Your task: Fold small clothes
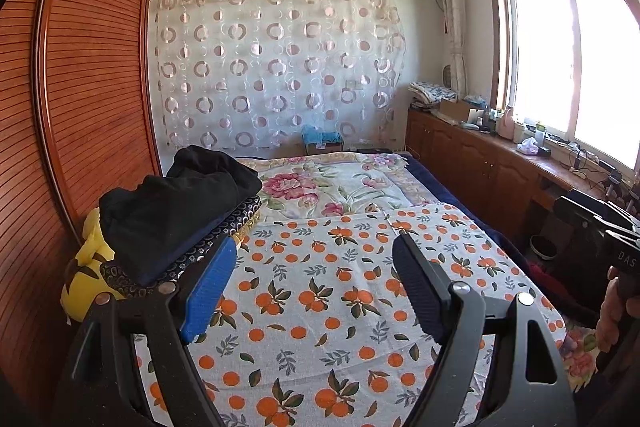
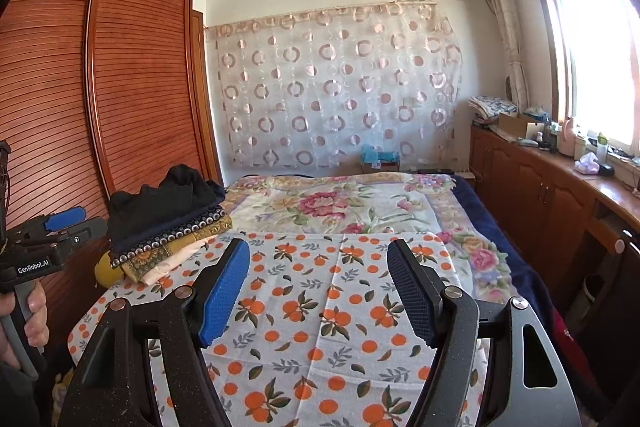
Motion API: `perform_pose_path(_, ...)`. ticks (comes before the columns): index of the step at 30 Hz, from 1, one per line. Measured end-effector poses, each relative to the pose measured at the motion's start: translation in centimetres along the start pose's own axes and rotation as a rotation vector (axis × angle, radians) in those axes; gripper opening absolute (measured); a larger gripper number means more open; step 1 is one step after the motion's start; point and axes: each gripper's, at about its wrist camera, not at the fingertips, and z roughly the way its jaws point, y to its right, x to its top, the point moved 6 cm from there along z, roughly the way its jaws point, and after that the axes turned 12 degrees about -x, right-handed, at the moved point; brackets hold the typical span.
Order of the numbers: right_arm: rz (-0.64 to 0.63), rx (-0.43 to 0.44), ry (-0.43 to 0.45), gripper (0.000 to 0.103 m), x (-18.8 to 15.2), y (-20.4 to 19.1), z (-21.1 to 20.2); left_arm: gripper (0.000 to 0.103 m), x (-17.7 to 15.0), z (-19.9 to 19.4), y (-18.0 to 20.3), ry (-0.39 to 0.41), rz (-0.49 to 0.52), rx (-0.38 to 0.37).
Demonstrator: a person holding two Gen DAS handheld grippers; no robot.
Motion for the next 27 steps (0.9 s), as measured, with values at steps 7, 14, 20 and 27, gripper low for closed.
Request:
perform_pose_path(7,0.003,0.000,-0.002,0.073,-0.1,0.4,0.7,0.081,-0.5,-0.2,0.5,-0.008,-0.009,-0.004)
perform_pose_path(14,-0.001,0.001,-0.005,0.073,0.0,1.0,1.5,0.081,-0.5,-0.2,0.7,-0.009,-0.010,0.000)
perform_pose_path(20,-0.005,0.010,-0.007,0.073,-0.1,1.4,1.4,0.081,-0.7,-0.2,0.9,-0.012,-0.010,0.000)
perform_pose_path(27,-0.008,0.015,-0.007,0.073,-0.1,1.8,1.5,0.081,-0.8,-0.2,1.0,-0.012,-0.011,-0.001)
